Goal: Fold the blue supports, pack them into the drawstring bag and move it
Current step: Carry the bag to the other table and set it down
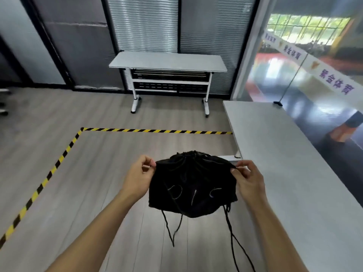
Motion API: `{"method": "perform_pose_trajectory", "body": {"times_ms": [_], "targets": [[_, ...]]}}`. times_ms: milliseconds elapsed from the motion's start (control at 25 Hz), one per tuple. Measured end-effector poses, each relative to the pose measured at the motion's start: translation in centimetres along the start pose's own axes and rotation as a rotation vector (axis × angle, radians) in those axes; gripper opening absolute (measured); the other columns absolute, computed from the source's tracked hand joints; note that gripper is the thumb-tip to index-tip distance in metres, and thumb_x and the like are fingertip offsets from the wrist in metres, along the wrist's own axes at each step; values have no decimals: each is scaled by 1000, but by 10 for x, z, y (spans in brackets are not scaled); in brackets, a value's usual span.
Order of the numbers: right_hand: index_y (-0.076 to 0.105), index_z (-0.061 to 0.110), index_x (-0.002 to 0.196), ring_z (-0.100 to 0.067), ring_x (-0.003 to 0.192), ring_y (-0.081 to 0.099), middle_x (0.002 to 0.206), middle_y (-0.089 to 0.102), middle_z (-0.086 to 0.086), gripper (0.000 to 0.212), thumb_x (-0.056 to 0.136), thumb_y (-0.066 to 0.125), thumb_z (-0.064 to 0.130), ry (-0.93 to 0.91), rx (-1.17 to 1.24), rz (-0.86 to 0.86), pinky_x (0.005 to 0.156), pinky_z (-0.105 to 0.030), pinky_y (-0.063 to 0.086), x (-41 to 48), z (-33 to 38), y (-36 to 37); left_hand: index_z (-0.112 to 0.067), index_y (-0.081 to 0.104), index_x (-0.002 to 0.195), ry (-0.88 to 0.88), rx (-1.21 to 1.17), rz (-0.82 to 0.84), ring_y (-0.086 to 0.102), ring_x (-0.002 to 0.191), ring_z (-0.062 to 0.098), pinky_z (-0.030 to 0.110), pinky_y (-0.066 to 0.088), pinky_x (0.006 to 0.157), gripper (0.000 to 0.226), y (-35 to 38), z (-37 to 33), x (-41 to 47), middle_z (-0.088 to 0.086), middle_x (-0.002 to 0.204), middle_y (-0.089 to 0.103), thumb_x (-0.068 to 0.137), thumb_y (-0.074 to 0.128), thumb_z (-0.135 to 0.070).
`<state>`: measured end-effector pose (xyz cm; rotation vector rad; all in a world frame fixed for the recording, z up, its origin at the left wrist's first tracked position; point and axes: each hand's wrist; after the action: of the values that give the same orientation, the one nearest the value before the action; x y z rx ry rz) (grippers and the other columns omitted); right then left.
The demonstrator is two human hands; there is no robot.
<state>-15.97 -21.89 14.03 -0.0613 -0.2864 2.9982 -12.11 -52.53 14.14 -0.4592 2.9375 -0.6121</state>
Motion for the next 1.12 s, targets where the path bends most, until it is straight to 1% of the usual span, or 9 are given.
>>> {"method": "perform_pose_trajectory", "body": {"times_ms": [120, 280, 400, 520, 800, 880, 960, 1040, 1120], "targets": [[62, 16, 90, -4, 64, 63, 68, 70, 8, 15, 89, 70, 3, -26, -1, 52, 63, -12, 50, 81, 19, 70, -13, 61, 91, -31, 12, -122, 65, 78, 17, 10, 48, 57, 11, -33, 3, 70, 4, 90, 68, 100, 57, -8], [64, 24, 84, -12, 70, 66, 74, 72, 3, 23, 88, 71, 3, -46, 1, 144, 72, -28, 53, 196, 42, 175, -14, 64, 94, -74, -37, -222, 71, 81, 24, 16, 55, 60, 10, -77, 21, 183, 7, 94, 71, 100, 58, -11], [65, 23, 85, -11, 70, 65, 73, 71, 3, 19, 87, 72, 5, -61, 0, 120, 75, -31, 54, 280, 58, 255, -15, 66, 95, -50, -66, -261, 69, 80, 15, 15, 55, 63, 15, -111, 33, 279, 3, 96, 70, 99, 56, -4], [65, 19, 89, -20, 75, 68, 78, 72, -7, 14, 88, 71, 6, -54, 21, 86, 79, -41, 56, 355, 80, 324, -14, 69, 94, -14, -98, -256, 68, 82, 8, 13, 54, 67, 22, -140, 33, 376, -1, 96, 71, 99, 54, 0], [67, 16, 91, -19, 77, 70, 78, 72, -4, 12, 88, 71, 4, -31, 41, 62, 77, -36, 58, 547, 123, 452, -34, 72, 94, 46, -117, -225, 69, 97, 5, 12, 52, 77, 38, -182, 28, 612, -6, 106, 71, 101, 51, -3], [67, 15, 92, -23, 83, 71, 82, 73, -7, 11, 89, 70, 5, -36, 42, 71, 80, -36, 59, 602, 130, 482, -35, 71, 99, 56, -109, -227, 69, 96, 6, 10, 52, 75, 37, -188, 27, 678, -5, 109, 69, 101, 51, -4], [67, 18, 91, -25, 86, 71, 85, 73, -8, 13, 90, 70, 6, -49, 60, 88, 82, -39, 58, 662, 136, 513, -33, 72, 104, 76, -121, -239, 69, 97, 12, 16, 56, 72, 31, -190, 25, 747, -3, 108, 68, 101, 53, -8], [67, 21, 89, -26, 85, 71, 84, 73, -10, 14, 89, 71, 8, -47, 72, 98, 82, -40, 57, 720, 138, 543, -26, 73, 109, 70, -130, -258, 69, 97, 17, 20, 57, 66, 27, -191, 23, 812, 2, 108, 69, 100, 55, -8], [67, 19, 89, -25, 82, 70, 83, 72, -12, 13, 89, 72, 7, -31, 99, 108, 80, -40, 56, 776, 141, 571, -24, 73, 109, 43, -160, -289, 70, 98, 18, 23, 60, 67, 30, -190, 19, 875, 5, 110, 69, 100, 52, -3]]}}
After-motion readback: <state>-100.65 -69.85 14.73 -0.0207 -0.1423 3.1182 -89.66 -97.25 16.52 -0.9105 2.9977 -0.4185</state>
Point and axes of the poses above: each hand's wrist, its own x-axis towards the middle knuckle, its own y-axis out of the palm, z = x × y
